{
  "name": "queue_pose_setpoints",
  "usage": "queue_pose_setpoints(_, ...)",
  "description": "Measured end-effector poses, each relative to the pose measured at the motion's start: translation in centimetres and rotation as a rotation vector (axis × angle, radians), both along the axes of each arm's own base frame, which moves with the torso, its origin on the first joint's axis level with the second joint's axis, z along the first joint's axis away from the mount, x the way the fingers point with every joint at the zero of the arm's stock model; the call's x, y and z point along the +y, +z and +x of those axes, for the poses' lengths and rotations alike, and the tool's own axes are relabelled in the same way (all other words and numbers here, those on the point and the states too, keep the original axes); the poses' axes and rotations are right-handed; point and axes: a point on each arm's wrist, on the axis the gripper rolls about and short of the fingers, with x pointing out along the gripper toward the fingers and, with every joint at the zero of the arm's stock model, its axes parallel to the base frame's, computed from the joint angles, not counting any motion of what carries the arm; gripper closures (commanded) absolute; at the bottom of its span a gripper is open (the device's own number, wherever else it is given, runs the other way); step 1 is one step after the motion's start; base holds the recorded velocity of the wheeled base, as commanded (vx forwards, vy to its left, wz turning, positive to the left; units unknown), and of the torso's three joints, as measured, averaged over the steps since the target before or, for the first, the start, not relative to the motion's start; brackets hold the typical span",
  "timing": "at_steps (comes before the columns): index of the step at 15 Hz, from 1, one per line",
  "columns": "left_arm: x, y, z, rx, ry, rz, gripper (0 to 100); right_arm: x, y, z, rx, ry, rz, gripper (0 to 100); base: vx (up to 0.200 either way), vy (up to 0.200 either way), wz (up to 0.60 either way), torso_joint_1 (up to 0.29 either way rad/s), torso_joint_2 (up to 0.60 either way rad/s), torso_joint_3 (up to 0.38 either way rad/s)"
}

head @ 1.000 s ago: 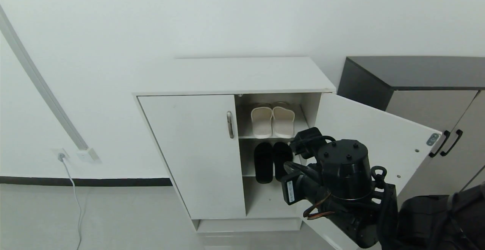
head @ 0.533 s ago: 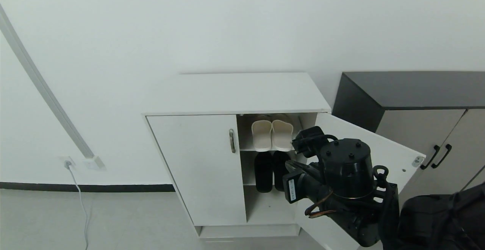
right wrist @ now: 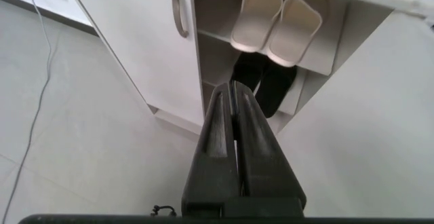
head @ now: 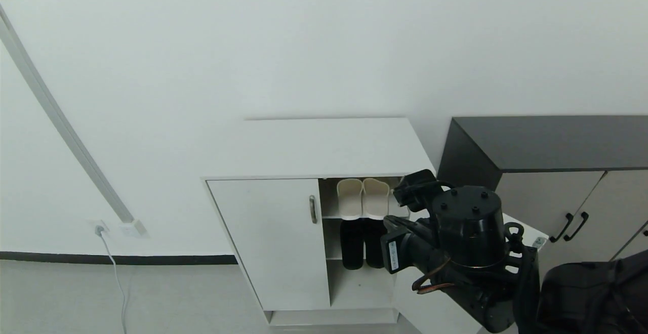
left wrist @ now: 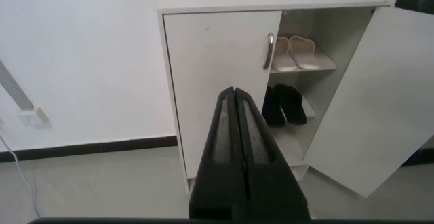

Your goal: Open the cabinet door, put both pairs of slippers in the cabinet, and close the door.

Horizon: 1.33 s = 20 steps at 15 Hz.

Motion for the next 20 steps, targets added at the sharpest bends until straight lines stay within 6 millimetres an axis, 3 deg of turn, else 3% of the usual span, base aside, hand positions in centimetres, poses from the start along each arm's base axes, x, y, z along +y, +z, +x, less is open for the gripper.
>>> queue_pose_setpoints(4,0.0,0.0,0.0,0.0,0.0,0.001,100,-0.07,0.01,-0.02,0.001,0.0,0.003,100,0.0,0.0,0.0,0.166,-0.35,-0.188)
queue_pose_setpoints(12,0.0,-0.02,0.0,0.001,0.0,0.001,100,-0.17,-0.12,0.02,0.004,-0.002,-0.002,100,0.0,0.0,0.0,0.0,0.0,0.0)
queue_pose_setpoints(20,0.0,0.0,0.0,0.0,0.0,0.0,100,-0.15,-0.25,0.13,0.006,-0.004,-0.005,100,0.0,0.0,-0.6,0.005,0.0,0.005)
